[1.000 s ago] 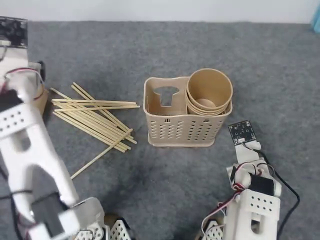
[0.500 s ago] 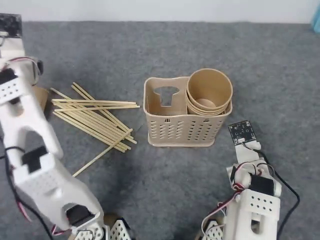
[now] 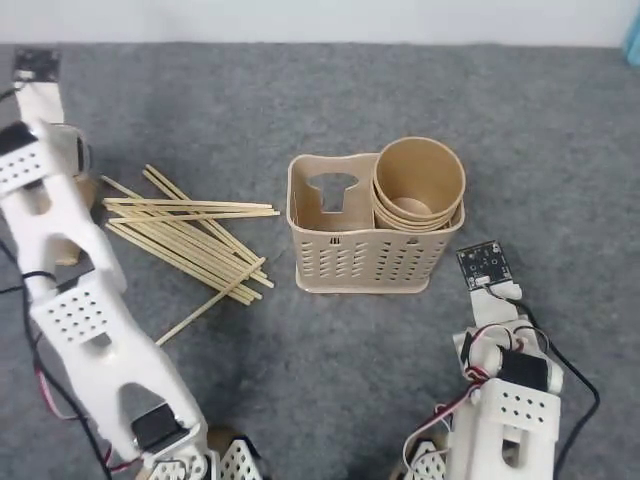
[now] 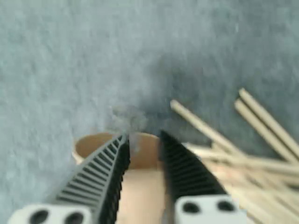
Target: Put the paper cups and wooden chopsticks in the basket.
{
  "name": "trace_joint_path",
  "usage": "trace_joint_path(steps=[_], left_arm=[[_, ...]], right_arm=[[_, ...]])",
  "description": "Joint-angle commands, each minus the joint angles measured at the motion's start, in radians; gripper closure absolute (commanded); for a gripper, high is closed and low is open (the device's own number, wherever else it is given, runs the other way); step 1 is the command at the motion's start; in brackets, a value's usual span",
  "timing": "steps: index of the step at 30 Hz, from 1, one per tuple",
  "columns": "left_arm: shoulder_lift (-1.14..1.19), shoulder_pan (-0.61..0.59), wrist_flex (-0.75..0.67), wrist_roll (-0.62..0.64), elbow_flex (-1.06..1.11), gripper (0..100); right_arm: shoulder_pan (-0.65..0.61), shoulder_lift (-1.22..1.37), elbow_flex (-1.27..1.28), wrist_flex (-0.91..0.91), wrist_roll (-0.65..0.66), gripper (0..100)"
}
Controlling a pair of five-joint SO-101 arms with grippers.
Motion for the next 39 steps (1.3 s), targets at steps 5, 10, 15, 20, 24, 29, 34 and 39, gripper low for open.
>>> trace_joint_path(steps=[5,10,15,20,24,29,34,39], left_arm=[[0.054,-0.087,0.350,0.008,-0.329,96],[0.021,-0.175,0.351,-0.008,-0.278,96],[-0.081,-0.239,0.351,-0.140,-0.082,96],[-0.301,-0.281,0.351,-0.256,0.252,96],[-0.500,-0.327,0.351,-0.379,0.518,96],[-0.690,-0.417,0.351,-0.534,0.757,96],[-0.810,-0.531,0.350,-0.631,0.892,96],[-0.858,-0.637,0.350,-0.649,0.921,96]], right_arm=[[0.001,-0.019,-0.008,-0.013,0.012,83.7],[0.001,-0.019,-0.008,-0.013,0.012,83.7],[0.001,-0.019,-0.008,-0.015,0.012,83.7],[0.001,-0.019,-0.008,-0.016,0.012,83.7],[0.001,-0.019,-0.008,-0.016,0.012,83.7],[0.001,-0.019,-0.008,-0.015,0.012,83.7],[0.001,-0.019,-0.008,-0.015,0.012,83.7],[0.001,-0.019,-0.008,-0.015,0.014,83.7]])
